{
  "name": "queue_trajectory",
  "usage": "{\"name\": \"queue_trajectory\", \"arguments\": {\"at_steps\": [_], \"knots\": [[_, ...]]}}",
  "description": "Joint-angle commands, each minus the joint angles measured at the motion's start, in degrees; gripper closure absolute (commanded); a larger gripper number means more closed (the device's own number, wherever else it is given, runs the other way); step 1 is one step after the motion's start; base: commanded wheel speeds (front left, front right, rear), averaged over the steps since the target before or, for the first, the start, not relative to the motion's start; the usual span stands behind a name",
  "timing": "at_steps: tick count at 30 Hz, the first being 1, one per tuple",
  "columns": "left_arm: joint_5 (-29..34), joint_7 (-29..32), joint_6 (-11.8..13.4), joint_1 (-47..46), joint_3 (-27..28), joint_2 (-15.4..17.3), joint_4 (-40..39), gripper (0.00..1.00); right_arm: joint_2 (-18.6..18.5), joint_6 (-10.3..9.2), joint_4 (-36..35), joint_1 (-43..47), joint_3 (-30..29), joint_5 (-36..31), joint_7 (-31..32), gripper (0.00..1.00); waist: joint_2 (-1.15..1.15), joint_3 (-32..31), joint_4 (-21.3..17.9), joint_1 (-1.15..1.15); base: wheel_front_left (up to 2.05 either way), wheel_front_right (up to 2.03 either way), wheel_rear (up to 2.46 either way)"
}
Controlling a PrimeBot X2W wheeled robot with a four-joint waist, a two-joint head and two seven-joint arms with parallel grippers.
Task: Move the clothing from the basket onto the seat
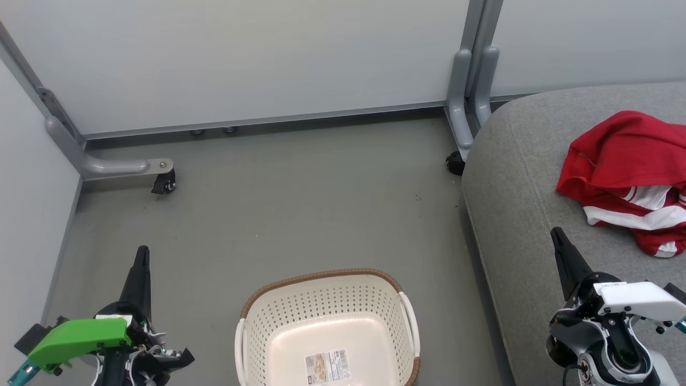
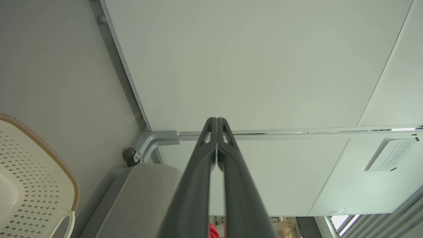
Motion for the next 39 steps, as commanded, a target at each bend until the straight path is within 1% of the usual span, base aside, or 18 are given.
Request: {"name": "queue_trajectory", "arguments": {"at_steps": [1,39], "knots": [[-0.2,0.3,-0.3,-0.6,0.1,0.3,0.1,1.0,0.0,0.02,0.1,-0.3,-0.1,-0.1,0.1,1.0,0.0,0.0,0.0,0.0,0.0,0.0,0.0],[-0.2,0.2,-0.3,-0.6,0.1,0.3,0.1,1.0,0.0,0.02,0.1,-0.3,-0.2,-0.2,0.2,1.0,0.0,0.0,0.0,0.0,0.0,0.0,0.0]]}}
